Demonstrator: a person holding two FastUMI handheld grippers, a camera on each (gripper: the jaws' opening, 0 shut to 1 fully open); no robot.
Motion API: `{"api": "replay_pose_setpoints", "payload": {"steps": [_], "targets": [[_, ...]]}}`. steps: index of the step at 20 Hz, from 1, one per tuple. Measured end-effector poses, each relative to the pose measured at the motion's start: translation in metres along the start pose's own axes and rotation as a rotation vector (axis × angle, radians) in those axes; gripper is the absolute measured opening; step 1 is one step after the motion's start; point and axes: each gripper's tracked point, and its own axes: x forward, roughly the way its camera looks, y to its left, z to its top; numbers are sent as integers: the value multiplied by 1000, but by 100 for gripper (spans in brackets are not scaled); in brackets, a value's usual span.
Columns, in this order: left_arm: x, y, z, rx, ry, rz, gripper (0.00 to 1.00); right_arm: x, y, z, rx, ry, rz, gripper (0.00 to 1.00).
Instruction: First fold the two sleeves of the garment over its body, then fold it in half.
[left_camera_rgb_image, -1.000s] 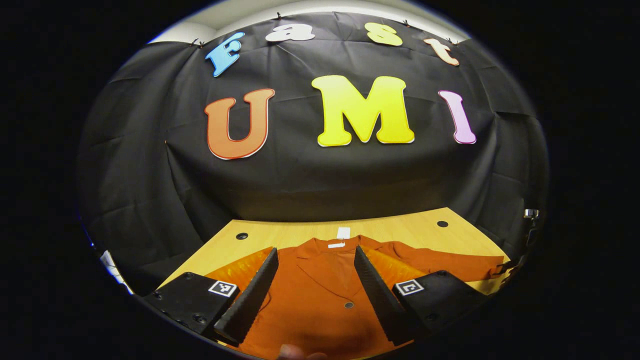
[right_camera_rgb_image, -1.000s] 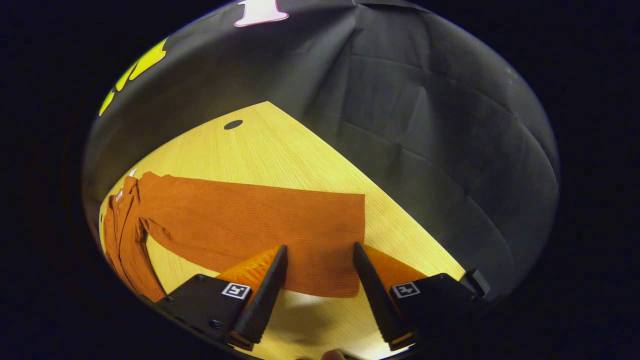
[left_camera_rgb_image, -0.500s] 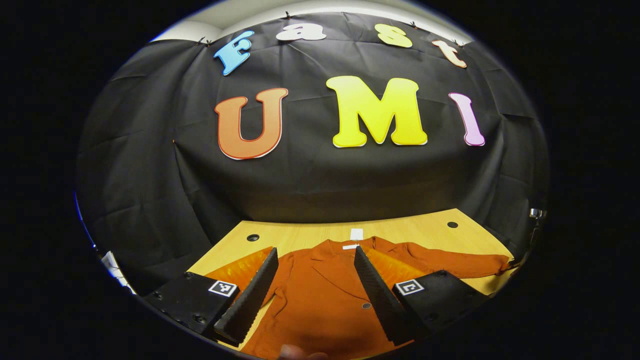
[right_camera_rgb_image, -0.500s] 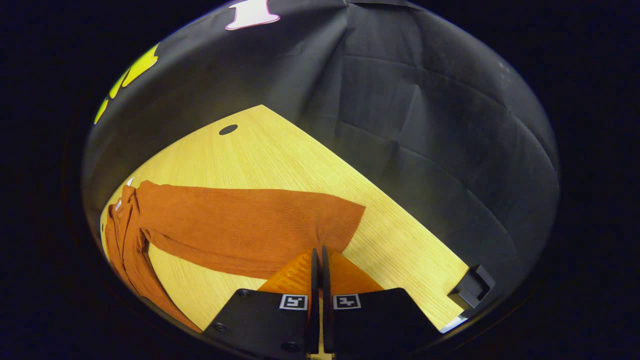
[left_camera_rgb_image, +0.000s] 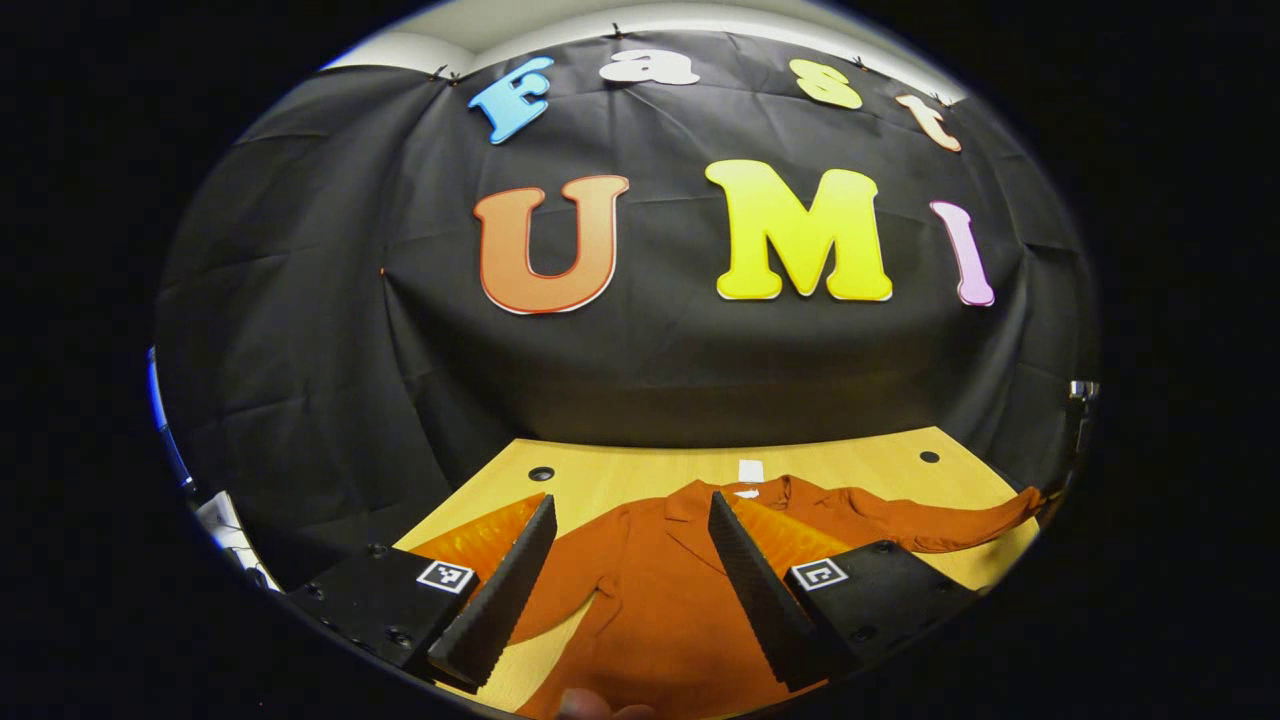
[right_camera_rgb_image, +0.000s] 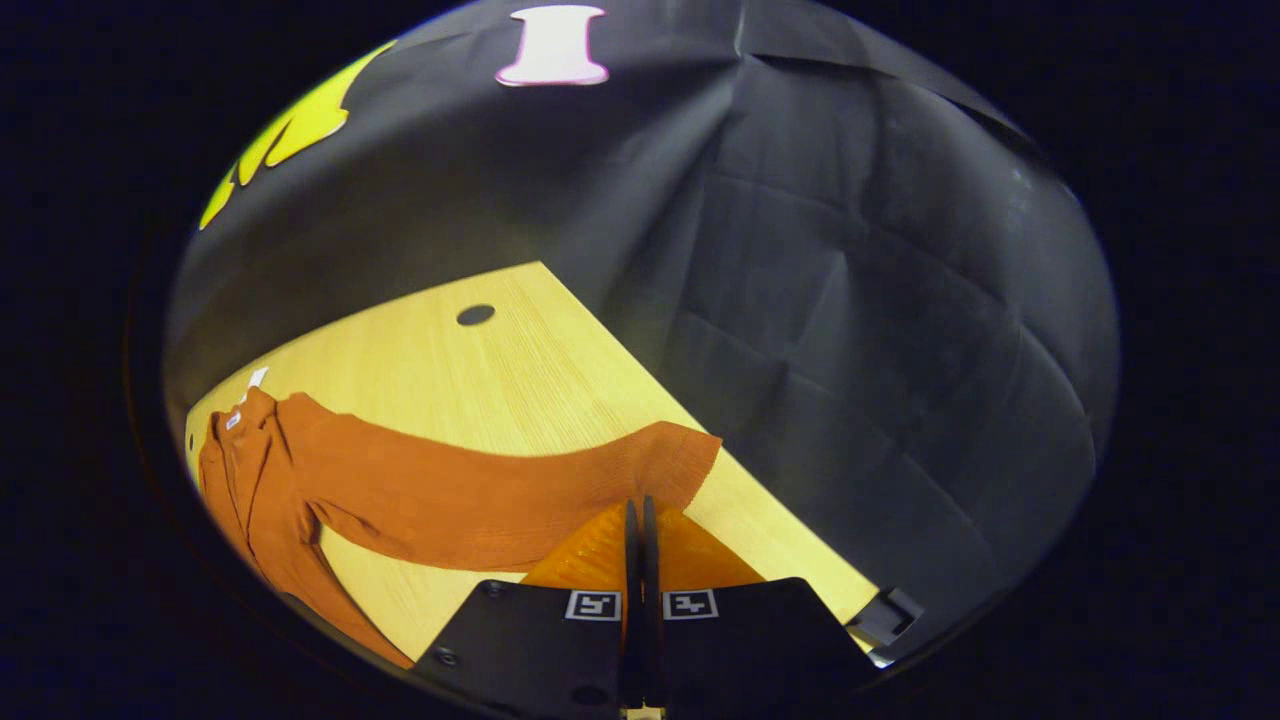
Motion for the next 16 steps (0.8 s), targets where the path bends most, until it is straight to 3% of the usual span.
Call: {"api": "replay_pose_setpoints", "payload": {"steps": [3, 9, 13, 16], "targets": [[0, 27, -2, -35, -7, 20, 99, -29, 41, 58, -92, -120, 41, 0], [-5, 100, -4, -98, -23, 111, 99, -104, 178, 151, -201, -326, 206, 0], [-14, 148, -10, -143, -21, 165, 99, -146, 279, 158, -247, -371, 312, 0], [-25, 185, -17, -151, -19, 209, 99, -179, 359, 138, -313, -391, 398, 0]]}}
